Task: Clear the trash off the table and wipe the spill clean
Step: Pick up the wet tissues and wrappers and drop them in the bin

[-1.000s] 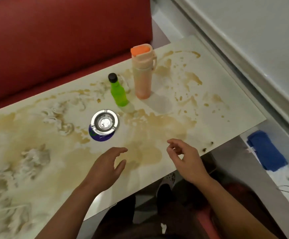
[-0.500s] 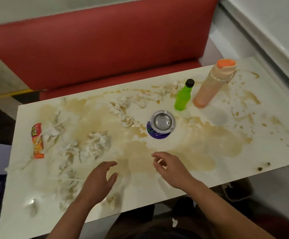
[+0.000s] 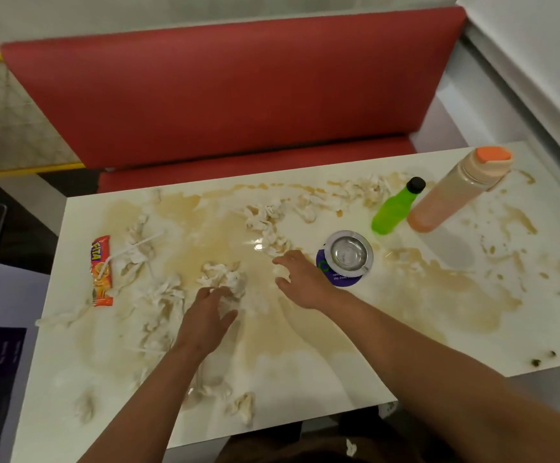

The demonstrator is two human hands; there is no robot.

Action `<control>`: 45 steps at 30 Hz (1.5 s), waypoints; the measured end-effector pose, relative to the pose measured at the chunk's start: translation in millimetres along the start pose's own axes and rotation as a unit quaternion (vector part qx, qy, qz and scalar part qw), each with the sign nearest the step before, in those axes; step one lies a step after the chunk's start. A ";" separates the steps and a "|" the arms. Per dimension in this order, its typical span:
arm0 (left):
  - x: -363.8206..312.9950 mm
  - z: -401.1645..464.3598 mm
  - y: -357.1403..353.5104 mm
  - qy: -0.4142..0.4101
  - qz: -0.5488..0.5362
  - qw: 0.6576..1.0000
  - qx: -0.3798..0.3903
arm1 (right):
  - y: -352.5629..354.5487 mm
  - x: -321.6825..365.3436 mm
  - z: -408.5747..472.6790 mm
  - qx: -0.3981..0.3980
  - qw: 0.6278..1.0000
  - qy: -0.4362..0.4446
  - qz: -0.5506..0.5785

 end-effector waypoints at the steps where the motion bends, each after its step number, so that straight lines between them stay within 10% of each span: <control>1: 0.2 1.5 -1.8 0.000 0.001 1.000 0.008 | 1.4 1.0 12.2 0.003 1.000 0.001 -0.017; 19: 6.1 -4.3 14.9 0.001 -0.052 0.999 -0.010 | -0.4 0.0 73.2 -0.054 0.929 0.094 -0.353; 45: -69.9 -26.5 50.1 -0.073 -0.111 0.991 -0.009 | 74.2 2.2 -115.7 -0.147 0.988 0.022 0.049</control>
Point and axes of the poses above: each hand's wrist, its own z-axis towards the middle knuckle, its own y-axis out of the back of the hand, x = y × z, the point moved 1 cm from there along z, towards the middle knuckle, and after that the axes turned 6 degrees about -z, right-handed, at the moved point
